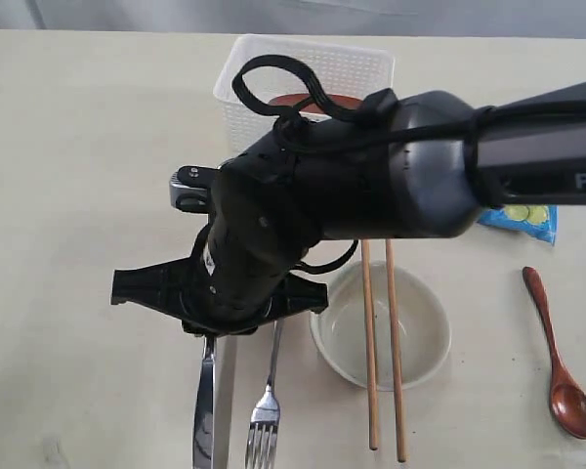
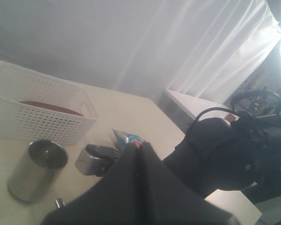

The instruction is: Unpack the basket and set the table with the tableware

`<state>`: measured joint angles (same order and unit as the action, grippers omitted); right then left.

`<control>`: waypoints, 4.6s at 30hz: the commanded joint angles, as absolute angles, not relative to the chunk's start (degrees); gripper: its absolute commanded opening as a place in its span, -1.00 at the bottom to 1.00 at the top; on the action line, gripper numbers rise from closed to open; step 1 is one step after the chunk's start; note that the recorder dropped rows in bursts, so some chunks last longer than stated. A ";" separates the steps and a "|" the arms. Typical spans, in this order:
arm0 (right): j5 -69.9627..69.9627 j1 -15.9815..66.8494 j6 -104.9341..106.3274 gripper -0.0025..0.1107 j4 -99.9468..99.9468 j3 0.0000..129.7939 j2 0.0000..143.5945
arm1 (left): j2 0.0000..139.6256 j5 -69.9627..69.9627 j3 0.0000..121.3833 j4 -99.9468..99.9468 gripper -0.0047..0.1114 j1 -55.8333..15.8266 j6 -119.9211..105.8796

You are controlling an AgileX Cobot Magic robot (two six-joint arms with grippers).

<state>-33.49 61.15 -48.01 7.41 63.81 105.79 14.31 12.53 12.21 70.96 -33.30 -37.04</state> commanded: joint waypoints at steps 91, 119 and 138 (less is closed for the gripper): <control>-33.32 56.08 -48.85 -0.96 7.37 64.69 112.85 | 14.07 14.54 12.54 70.68 -0.92 -33.25 -37.21; -34.02 56.08 -49.66 -0.35 7.61 64.69 112.08 | 14.07 14.54 12.54 70.68 -0.92 -33.25 -37.21; -47.82 56.09 -30.85 -0.96 6.43 64.57 85.45 | 14.07 13.69 12.54 70.68 -0.92 -33.25 -38.53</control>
